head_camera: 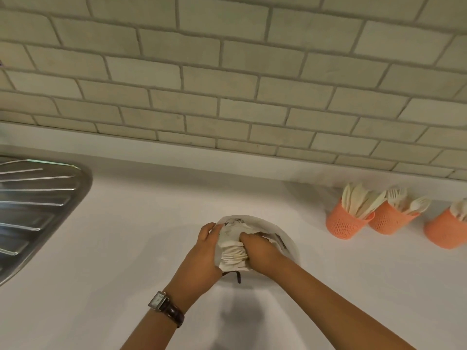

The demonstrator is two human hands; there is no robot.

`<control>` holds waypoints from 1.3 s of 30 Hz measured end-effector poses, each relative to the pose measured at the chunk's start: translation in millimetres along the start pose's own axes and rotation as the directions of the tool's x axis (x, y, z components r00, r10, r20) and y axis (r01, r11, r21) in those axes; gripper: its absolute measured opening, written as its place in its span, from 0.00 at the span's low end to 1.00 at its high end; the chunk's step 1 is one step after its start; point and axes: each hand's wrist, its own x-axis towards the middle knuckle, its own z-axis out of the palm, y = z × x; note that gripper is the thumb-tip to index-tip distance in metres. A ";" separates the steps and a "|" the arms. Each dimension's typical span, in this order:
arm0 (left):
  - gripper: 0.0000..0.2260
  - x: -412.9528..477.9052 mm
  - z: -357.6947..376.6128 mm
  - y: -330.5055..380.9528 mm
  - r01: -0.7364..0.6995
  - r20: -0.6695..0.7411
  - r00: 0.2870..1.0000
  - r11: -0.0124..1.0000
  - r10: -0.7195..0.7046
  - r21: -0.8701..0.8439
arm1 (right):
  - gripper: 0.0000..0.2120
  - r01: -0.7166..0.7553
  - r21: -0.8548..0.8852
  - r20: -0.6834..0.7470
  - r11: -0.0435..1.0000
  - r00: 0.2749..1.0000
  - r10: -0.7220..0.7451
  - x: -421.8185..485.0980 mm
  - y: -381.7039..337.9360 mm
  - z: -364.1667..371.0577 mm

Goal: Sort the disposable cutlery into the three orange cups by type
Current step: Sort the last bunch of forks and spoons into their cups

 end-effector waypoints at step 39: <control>0.15 -13.7 64.9 180.1 0.421 0.577 0.813 -0.603 -0.081 -0.678 | 0.15 0.339 0.940 -0.263 0.031 0.665 0.699 -163.7 -31.9 -101.2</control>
